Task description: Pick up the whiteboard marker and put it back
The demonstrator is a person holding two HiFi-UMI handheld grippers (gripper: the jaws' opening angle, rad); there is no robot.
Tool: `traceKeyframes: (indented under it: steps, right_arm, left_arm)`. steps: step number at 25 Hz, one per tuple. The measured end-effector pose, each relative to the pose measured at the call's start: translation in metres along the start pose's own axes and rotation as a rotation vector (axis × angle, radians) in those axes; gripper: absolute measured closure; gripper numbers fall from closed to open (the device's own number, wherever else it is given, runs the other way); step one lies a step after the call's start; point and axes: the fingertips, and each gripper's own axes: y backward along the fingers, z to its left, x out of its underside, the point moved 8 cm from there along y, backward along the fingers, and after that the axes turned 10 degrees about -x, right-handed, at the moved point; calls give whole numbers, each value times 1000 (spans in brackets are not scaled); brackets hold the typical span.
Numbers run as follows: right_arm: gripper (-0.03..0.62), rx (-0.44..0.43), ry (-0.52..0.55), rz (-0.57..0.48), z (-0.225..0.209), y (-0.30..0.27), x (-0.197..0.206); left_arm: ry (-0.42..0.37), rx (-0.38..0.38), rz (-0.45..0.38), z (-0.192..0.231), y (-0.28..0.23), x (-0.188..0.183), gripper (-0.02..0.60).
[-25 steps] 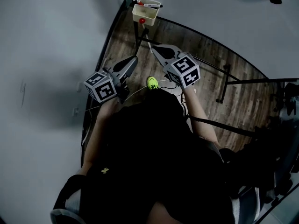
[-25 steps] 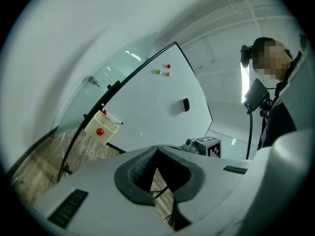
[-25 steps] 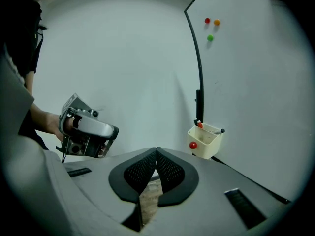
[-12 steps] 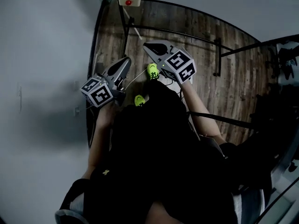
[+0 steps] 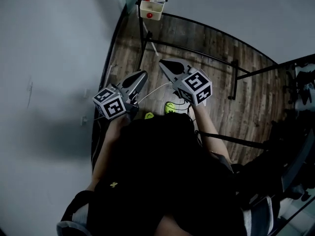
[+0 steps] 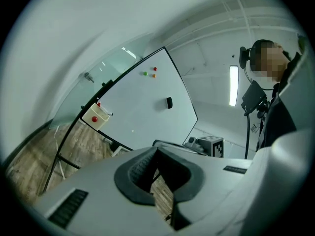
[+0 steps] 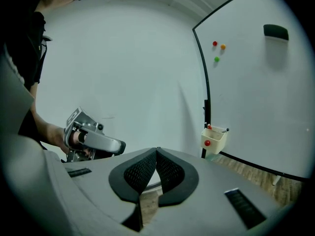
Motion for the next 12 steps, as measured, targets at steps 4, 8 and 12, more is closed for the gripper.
traceKeyframes:
  steps: [4,8,12]
  right_arm:
    - [589,-8,6,4,2,4,3]
    - [589,2,-31,0,5,11,14]
    - [589,-4,-22,1,9,12,12]
  left_arm:
    - [-13,-12,11,2,-2,3,575]
    - [0,-9,17,-5,1,11,575]
    - [-1,-9,20,-6,2,12,575]
